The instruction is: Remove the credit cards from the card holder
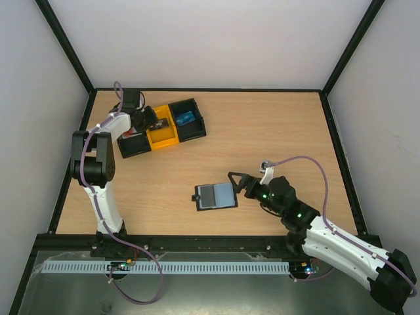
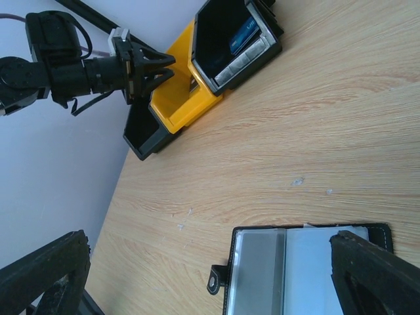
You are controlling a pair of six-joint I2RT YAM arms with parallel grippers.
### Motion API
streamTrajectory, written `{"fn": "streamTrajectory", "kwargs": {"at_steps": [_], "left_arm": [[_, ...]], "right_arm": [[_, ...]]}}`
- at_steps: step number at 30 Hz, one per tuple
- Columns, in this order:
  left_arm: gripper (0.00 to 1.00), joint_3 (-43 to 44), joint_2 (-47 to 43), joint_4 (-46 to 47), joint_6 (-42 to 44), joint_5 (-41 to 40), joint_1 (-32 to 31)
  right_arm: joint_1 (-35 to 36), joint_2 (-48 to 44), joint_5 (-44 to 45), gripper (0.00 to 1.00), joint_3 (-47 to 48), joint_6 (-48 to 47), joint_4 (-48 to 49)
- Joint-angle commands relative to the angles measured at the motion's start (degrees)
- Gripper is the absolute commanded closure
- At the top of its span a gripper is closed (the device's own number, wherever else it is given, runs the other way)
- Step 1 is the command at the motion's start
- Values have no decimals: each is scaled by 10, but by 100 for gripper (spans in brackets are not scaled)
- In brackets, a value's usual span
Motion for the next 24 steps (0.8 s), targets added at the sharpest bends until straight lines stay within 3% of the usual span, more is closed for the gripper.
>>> {"fn": "streamTrajectory", "kwargs": {"at_steps": [1, 8, 24], "left_arm": [[67, 7, -20, -7, 1, -5, -3], [48, -56, -118, 22, -1, 10, -4], [27, -209, -353, 23, 28, 46, -45]], "right_arm": [[1, -12, 19, 2, 3, -4, -15], [1, -12, 45, 2, 12, -21, -49], [1, 2, 77, 2, 46, -47, -117]]}}
